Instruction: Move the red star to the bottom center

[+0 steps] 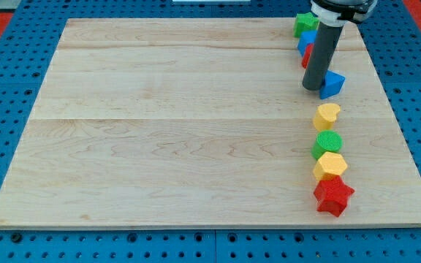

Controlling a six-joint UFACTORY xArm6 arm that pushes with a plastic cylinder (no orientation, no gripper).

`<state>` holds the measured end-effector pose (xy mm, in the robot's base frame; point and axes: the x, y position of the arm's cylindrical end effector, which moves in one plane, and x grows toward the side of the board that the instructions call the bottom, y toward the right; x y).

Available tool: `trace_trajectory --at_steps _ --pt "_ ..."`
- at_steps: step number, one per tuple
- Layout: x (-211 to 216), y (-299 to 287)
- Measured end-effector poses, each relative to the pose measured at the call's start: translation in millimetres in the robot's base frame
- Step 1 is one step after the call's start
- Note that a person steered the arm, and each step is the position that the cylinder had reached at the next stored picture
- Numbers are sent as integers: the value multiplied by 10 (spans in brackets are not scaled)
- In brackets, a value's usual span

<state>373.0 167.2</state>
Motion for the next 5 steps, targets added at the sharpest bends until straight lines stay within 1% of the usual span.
trace_trajectory --at_steps 2,4,5 --pt "28 -423" --pt "159 -423" --pt "166 -554"
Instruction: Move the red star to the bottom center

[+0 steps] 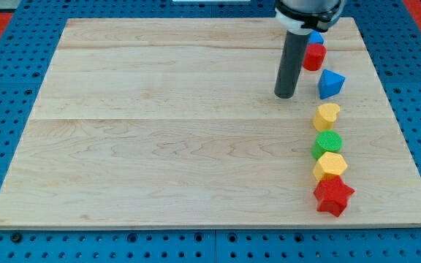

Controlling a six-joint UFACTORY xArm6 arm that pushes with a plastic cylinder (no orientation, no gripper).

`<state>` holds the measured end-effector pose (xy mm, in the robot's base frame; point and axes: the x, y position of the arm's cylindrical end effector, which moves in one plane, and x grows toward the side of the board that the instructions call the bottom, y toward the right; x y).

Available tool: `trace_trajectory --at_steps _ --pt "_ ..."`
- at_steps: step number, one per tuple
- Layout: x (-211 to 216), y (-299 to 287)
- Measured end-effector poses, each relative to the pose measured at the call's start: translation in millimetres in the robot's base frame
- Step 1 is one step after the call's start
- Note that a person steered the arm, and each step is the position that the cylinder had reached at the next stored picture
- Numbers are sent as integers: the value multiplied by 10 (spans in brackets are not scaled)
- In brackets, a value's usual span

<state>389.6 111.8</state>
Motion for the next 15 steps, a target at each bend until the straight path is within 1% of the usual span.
trace_trajectory --at_steps 1,2,3,4,5,6,7,8,9,10,11,12,14,15 --pt "175 -12" --pt "613 -198" --pt "1167 -362" --pt "1819 -361" --pt "2293 -207" --pt "2291 84" --pt "2287 812" --pt "2285 830" --pt "2076 1162" --pt "1998 987" --pt "1970 236" --pt "1910 0" --pt "1483 -28" --pt "1465 -81"
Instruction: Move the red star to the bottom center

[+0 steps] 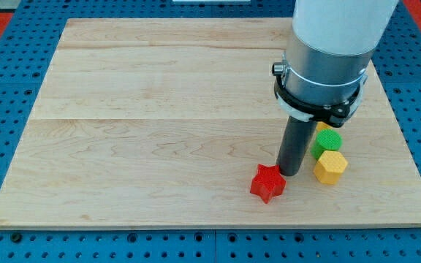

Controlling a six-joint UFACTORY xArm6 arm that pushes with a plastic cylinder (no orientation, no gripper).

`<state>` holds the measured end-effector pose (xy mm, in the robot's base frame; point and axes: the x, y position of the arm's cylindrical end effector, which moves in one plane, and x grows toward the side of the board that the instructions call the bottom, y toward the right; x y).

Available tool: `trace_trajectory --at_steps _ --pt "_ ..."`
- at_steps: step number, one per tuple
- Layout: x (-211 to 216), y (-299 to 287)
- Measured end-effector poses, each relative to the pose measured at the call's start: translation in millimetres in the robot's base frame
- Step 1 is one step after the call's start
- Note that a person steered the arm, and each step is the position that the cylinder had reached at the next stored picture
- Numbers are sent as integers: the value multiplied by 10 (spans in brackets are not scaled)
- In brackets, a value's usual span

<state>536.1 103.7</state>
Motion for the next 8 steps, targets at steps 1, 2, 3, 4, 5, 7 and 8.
trace_trajectory --at_steps 1,2,3,4,5,7,8 --pt "54 104" --pt "143 272" --pt "279 190" --pt "296 -62" --pt "296 -434" --pt "317 -747" --pt "502 71"
